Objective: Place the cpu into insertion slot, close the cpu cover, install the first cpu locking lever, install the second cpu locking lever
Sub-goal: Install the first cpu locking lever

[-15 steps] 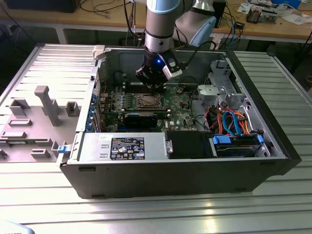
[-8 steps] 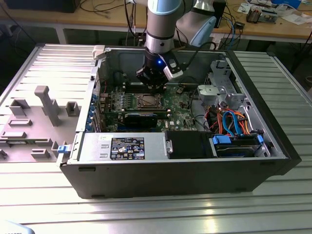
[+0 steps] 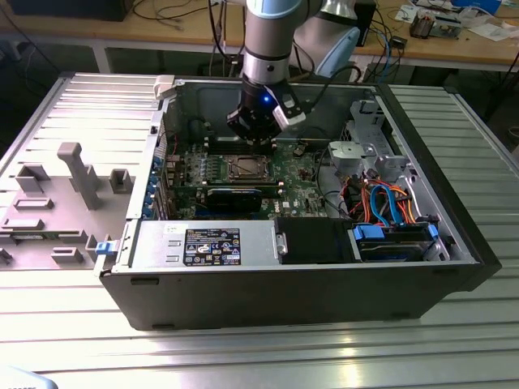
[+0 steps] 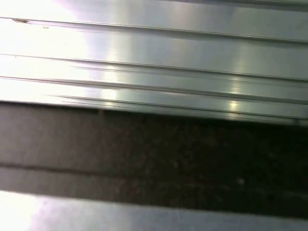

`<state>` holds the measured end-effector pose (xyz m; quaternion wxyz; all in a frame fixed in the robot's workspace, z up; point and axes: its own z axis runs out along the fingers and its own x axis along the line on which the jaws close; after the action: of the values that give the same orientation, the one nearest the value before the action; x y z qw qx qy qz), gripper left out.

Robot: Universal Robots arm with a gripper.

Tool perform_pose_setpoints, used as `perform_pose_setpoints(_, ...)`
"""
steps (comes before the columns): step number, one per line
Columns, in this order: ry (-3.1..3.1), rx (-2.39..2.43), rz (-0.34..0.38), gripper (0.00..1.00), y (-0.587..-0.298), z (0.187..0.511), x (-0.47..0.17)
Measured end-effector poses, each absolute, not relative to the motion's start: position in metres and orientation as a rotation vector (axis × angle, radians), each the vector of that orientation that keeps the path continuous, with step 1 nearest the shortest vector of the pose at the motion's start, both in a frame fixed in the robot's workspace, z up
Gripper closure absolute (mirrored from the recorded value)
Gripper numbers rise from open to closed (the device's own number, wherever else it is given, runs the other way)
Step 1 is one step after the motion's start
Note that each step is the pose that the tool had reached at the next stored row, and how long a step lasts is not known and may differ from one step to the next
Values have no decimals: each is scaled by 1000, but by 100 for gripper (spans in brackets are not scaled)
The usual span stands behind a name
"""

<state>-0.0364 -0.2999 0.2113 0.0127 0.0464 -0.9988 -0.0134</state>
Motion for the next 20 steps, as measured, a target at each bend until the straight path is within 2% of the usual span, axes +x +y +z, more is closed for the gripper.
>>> perform_pose_setpoints(20,-3112,144,-23,89,-322,213,-36)
